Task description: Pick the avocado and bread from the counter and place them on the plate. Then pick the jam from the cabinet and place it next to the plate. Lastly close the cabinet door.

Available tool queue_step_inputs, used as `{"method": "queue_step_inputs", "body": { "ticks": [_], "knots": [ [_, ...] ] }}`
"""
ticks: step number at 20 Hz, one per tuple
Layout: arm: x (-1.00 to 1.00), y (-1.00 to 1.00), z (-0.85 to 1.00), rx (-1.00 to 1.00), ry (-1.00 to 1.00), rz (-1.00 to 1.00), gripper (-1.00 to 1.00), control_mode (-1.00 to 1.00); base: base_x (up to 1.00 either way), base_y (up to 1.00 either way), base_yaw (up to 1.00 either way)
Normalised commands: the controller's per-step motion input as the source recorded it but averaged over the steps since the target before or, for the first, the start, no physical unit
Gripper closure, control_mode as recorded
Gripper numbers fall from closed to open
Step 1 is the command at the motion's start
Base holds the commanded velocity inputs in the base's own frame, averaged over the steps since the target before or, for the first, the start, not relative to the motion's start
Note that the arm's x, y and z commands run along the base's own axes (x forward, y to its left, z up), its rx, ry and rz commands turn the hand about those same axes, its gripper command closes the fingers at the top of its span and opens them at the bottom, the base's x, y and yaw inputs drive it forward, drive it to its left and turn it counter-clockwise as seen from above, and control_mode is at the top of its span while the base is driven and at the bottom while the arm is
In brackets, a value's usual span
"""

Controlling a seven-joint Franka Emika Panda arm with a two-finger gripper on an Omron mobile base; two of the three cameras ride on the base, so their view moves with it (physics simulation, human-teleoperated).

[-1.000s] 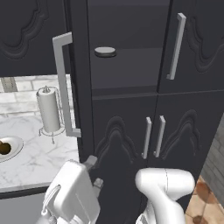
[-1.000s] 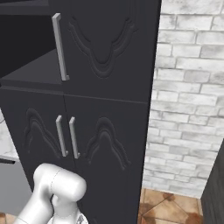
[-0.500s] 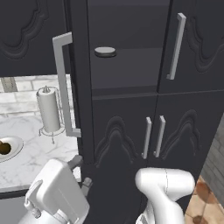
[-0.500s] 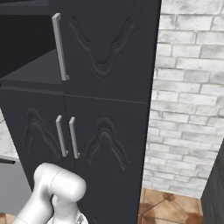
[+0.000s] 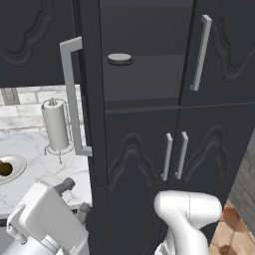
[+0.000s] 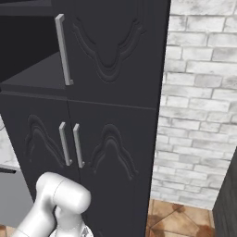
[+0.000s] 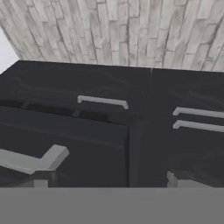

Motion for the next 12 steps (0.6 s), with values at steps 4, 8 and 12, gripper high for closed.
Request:
{"method": "queue_step_inputs", "body": {
  "ticks": [4, 8, 12],
  "knots": [
    [0.3, 0.31, -0.25, 0.0, -0.04, 0.0, -1.0, -1.0, 0.0, 0.0, 0.0],
    [0.46, 0.05, -0.05, 0.0, -0.06, 0.0, -1.0, -1.0, 0.0, 0.0, 0.0],
    [0.45, 0.01, -0.01, 0.0, -0.08, 0.0, -1.0, -1.0, 0.0, 0.0, 0.0]
  ]
}}
